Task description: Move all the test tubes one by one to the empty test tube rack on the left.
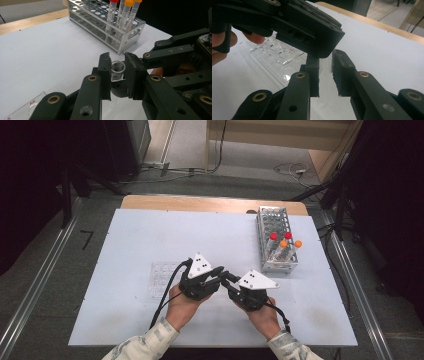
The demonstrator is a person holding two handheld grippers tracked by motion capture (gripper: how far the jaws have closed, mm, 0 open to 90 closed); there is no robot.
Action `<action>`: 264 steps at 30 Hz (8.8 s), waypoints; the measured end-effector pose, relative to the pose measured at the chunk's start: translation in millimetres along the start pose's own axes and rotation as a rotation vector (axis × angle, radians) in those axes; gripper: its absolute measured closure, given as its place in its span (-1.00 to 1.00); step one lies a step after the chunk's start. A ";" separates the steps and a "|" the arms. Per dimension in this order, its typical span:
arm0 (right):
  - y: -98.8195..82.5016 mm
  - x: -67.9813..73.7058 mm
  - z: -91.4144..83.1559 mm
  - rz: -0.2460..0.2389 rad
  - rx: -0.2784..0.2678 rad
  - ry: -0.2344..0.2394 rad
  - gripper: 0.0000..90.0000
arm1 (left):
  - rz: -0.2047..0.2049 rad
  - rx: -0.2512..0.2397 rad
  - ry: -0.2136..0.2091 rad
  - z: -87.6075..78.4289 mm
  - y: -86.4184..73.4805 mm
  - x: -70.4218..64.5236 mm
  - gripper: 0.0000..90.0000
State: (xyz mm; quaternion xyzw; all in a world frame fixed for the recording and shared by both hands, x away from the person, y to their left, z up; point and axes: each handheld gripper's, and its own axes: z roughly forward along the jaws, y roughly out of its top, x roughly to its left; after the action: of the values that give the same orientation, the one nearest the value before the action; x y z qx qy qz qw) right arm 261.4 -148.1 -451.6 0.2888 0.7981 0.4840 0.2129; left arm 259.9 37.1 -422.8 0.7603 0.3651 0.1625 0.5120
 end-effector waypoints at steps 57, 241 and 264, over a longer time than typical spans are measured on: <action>-8.2 -16.2 -20.1 0.060 0.026 0.042 -0.47 | 0.025 -0.012 0.126 -65.7 -0.1 28.0 0.70; -7.9 15.7 -6.9 0.002 0.018 0.077 0.62 | 0.014 -0.008 0.001 -20.6 -15.5 -16.4 0.54; -6.3 18.0 -8.5 -0.003 0.025 0.141 -0.14 | 0.012 -0.019 0.008 -26.0 -13.7 -12.9 0.70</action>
State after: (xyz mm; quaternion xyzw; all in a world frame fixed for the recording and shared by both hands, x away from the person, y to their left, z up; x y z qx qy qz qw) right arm 241.2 -143.9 -454.6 0.2553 0.8176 0.4929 0.1530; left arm 229.6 47.8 -422.5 0.7570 0.3610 0.1718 0.5167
